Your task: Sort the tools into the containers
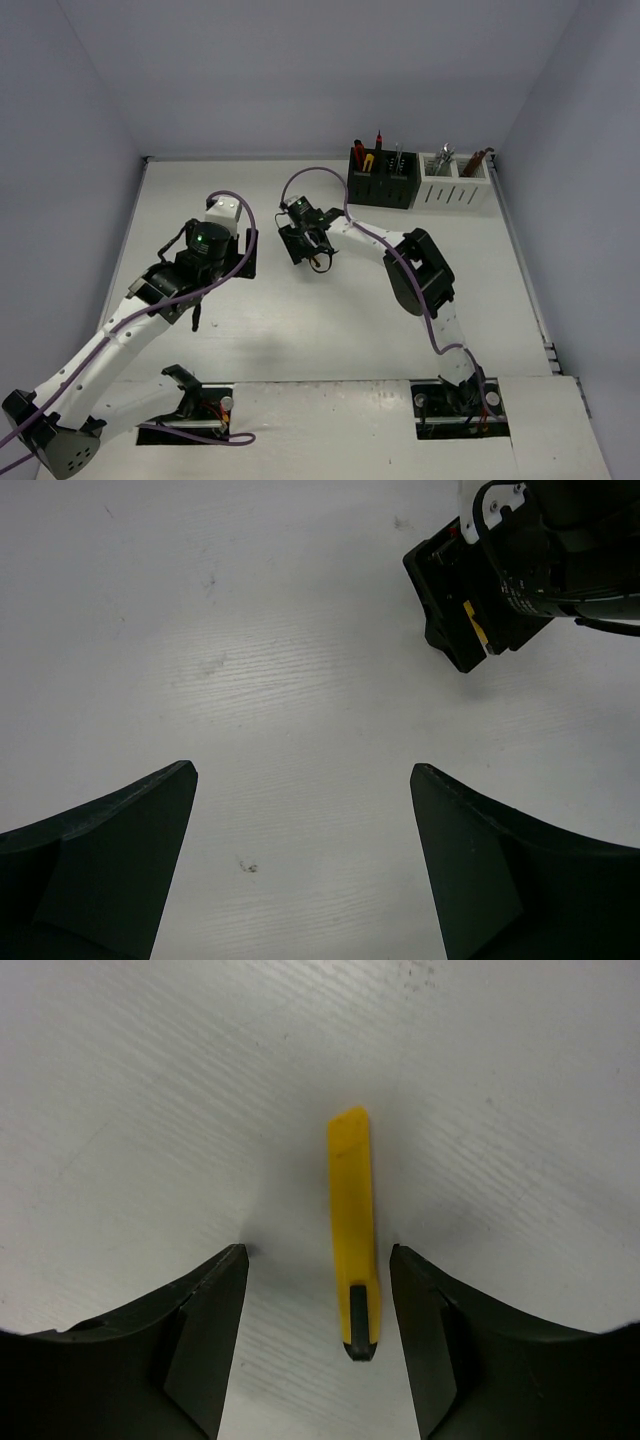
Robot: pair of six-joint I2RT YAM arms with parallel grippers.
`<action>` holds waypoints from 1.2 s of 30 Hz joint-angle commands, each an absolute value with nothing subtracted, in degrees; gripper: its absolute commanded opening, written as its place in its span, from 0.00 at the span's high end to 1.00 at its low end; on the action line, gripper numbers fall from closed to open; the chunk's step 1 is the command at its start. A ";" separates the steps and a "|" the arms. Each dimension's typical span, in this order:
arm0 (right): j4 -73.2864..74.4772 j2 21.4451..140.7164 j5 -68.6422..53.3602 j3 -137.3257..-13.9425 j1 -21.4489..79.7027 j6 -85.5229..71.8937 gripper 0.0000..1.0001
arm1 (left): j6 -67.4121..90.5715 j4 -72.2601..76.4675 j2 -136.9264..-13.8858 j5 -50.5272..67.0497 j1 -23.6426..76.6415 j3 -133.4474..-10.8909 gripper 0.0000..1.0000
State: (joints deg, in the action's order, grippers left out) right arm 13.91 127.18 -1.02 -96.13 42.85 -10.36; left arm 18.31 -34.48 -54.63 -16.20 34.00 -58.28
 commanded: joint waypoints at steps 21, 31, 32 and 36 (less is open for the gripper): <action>14.93 125.38 7.35 -116.86 39.68 -4.32 1.00 | 18.41 -34.49 -54.44 -19.16 33.49 -60.56 0.15; -8.10 113.14 17.12 -109.49 29.04 -0.10 1.00 | 18.53 -34.36 -52.79 -20.96 33.49 -60.27 0.15; -13.93 112.71 17.55 -107.54 27.52 1.52 1.00 | 18.42 -34.30 -52.57 -21.23 33.49 -60.11 0.15; -24.84 113.67 17.60 -103.22 24.29 5.39 1.00 | 18.11 -34.37 -51.72 -22.38 33.49 -59.52 0.15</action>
State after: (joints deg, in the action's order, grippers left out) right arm -7.31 114.46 14.77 -107.14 26.20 0.64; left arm 18.26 -35.97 -53.21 -19.86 34.00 -57.52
